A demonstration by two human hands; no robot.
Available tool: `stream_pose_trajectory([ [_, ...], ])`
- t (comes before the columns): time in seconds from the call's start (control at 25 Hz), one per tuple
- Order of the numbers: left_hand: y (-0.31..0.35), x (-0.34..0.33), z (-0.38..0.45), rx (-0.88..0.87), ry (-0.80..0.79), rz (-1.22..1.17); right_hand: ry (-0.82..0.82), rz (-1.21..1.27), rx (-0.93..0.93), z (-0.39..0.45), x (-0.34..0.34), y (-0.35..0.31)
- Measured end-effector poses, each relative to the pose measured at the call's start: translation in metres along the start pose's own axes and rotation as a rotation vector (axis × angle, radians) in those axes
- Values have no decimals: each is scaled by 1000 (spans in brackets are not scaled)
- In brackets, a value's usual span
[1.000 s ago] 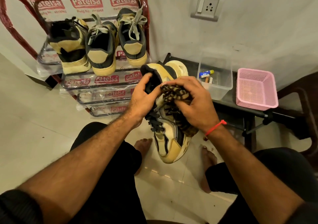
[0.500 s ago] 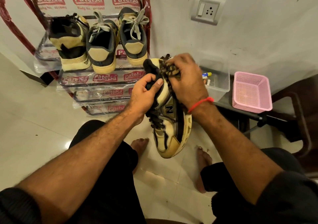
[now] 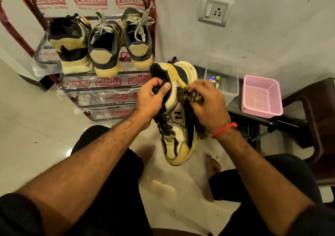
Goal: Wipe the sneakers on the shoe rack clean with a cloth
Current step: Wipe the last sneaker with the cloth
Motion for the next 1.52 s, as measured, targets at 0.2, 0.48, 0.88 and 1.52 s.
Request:
stream_pose_trajectory([
  [0.2, -16, 19, 6, 153, 154, -134, -64, 19, 102, 8, -14, -13],
  [0.48, -35, 40, 7, 274, 256, -141, -310, -113, 185, -46, -46, -2],
  [0.88, -67, 64, 9, 484, 478, -348, -475, 114, 106, -49, -31, 12],
  [1.52, -67, 8, -19, 800, -46, -426, 198, 473, -302, -30, 17, 51],
])
Point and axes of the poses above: each hand's wrist, its own z-axis towards the middle knuckle, its own x-axis out of the back of the hand, y = z × x, the point moved 9 cm from there along z, towards the middle knuckle, and after that the axes turned 2 degrees about z, right-handed, at the moved point
